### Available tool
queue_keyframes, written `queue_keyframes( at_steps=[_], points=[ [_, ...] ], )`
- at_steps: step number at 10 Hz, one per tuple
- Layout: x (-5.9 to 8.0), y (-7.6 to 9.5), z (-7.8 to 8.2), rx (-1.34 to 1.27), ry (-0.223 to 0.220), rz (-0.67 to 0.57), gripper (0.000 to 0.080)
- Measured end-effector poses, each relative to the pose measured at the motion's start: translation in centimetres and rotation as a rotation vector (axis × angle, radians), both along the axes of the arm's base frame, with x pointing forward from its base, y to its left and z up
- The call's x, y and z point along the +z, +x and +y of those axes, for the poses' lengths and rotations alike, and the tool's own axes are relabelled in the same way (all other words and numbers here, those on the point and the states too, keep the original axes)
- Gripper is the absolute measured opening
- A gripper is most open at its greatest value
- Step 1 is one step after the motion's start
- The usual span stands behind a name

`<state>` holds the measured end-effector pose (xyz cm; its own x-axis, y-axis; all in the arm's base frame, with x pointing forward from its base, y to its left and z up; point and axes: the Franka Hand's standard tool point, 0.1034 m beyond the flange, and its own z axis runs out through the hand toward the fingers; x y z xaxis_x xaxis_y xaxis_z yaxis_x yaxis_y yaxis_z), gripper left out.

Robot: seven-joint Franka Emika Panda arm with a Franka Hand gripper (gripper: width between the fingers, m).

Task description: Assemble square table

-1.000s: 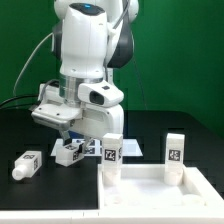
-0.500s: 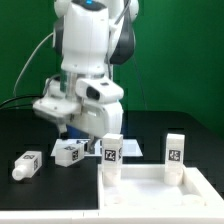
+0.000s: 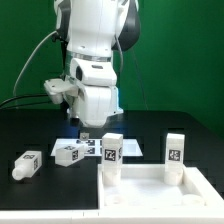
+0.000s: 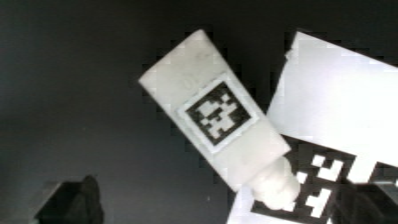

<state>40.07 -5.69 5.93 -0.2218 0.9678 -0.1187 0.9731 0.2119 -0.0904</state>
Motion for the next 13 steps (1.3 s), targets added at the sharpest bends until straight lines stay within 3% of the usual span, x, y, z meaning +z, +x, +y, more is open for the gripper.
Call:
queue_keyframes(
  at_steps=[2, 4, 5, 9, 10, 12, 13],
  points=[
    [0.0, 0.0, 0.0, -0.131, -0.006, -0.016, 0.0649],
    [0.5, 0.1, -1.4, -0.481, -0.059, 0.014, 0.0649],
    [0.7, 0.2, -1.1, -0.649, -0.098, 0.017, 0.0649],
    [0.7, 0.5, -0.8, -0.85, -0.098, -0.02, 0.0649],
    [0.5, 0.4, -2.0, -1.023, -0.11, -0.024, 0.0649],
    [-0.3, -0.4, -2.9, -1.387, -0.19, 0.01, 0.0649],
    [-0.2, 0.1, -2.9, -1.465, -0.215, 0.023, 0.0649]
  ],
)
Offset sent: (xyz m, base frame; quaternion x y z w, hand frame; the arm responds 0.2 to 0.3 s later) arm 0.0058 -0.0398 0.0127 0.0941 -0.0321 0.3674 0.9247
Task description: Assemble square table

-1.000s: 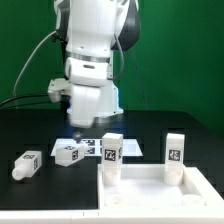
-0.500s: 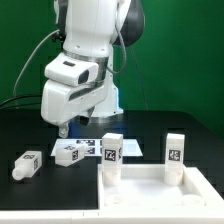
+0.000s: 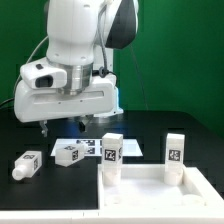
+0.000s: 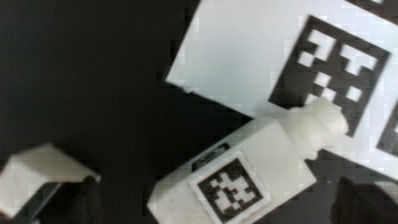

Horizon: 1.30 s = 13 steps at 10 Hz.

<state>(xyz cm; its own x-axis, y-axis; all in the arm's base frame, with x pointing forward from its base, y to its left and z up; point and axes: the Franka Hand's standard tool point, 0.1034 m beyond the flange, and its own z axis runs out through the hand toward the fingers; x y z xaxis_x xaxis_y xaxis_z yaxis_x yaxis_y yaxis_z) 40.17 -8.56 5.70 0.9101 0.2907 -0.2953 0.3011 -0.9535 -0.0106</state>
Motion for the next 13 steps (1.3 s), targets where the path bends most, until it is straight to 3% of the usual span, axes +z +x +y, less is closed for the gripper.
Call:
queue_keyframes(
  at_steps=[4, 7, 9, 11, 13],
  points=[
    [-0.2, 0.2, 0.5, -0.226, -0.044, -0.022, 0.0649],
    [0.7, 1.6, 0.4, -0.676, 0.026, 0.183, 0.0649],
    [0.6, 2.1, 0.5, -0.743, -0.007, 0.169, 0.0649],
    [0.4, 1.8, 0.5, -0.736, 0.004, 0.202, 0.0649],
    [-0.3, 2.0, 0.4, -0.826, 0.054, 0.298, 0.0649]
  ],
)
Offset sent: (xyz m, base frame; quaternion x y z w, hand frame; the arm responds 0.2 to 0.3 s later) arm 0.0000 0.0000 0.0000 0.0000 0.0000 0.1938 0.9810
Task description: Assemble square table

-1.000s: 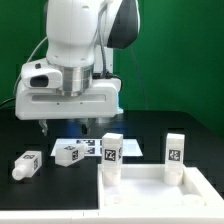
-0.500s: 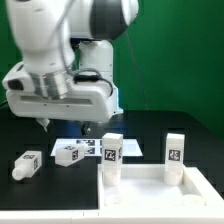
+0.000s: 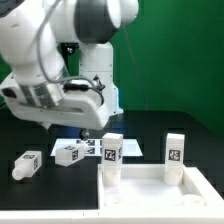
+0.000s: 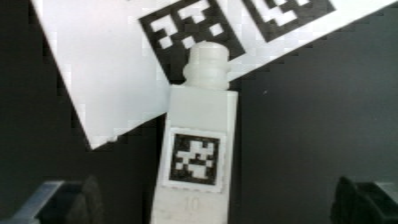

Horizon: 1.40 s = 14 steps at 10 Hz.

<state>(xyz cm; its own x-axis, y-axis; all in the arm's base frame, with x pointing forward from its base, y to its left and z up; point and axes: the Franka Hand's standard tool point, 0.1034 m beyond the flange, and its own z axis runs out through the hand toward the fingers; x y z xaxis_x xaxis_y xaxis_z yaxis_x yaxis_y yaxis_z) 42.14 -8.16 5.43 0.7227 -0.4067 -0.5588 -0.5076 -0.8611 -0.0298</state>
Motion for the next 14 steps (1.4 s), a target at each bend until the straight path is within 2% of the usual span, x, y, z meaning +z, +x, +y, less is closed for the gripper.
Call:
queue_keyframes(
  at_steps=[1, 2, 3, 4, 6, 7, 9, 12, 14],
  points=[
    [0.3, 0.0, 0.2, -0.01, 0.055, 0.081, 0.0649],
    [0.2, 0.6, -0.1, -0.006, 0.092, 0.145, 0.0649],
    [0.1, 1.0, 0.1, 0.017, 0.084, 0.144, 0.0649],
    [0.4, 0.0, 0.6, 0.022, 0.127, 0.213, 0.0649],
    [-0.3, 0.0, 0.3, 0.017, 0.165, 0.293, 0.0649],
    [-1.0, -0.2, 0.3, -0.021, 0.198, 0.326, 0.0649],
    [-1.8, -0.3, 0.2, -0.021, 0.2, 0.345, 0.0649],
    [-1.9, -0.4, 0.2, -0.021, 0.201, 0.346, 0.0649],
    [-3.4, -1.8, 0.2, -0.046, 0.208, 0.378, 0.0649]
  ],
)
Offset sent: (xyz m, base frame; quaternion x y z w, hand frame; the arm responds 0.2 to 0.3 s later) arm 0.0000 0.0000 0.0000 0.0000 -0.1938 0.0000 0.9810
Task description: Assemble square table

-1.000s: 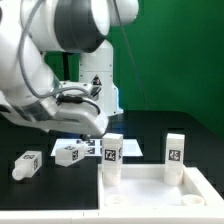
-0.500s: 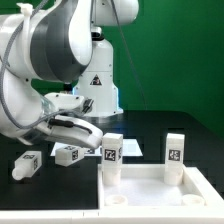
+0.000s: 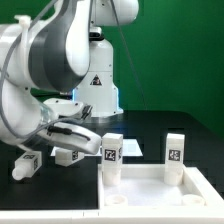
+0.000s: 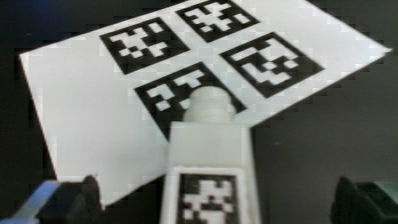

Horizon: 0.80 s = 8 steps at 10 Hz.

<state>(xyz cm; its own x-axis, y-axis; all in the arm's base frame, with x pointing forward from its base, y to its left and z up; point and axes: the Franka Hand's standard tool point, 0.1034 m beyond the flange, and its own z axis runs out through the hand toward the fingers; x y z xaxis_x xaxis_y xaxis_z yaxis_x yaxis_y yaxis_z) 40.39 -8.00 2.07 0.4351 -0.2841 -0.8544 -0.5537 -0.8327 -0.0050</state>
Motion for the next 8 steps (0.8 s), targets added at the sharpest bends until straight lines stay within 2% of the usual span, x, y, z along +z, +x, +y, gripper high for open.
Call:
queue_keyframes(
  at_steps=[4, 6, 7, 8],
  points=[
    [-0.83, -0.71, 0.63, 0.011, -0.001, 0.012, 0.0649],
    [-0.85, -0.73, 0.63, 0.011, 0.0, 0.012, 0.0386],
    [-0.85, -0.74, 0.63, 0.011, 0.0, 0.013, 0.0279],
    [-0.85, -0.74, 0.63, 0.011, 0.0, 0.013, 0.0279]
  ],
)
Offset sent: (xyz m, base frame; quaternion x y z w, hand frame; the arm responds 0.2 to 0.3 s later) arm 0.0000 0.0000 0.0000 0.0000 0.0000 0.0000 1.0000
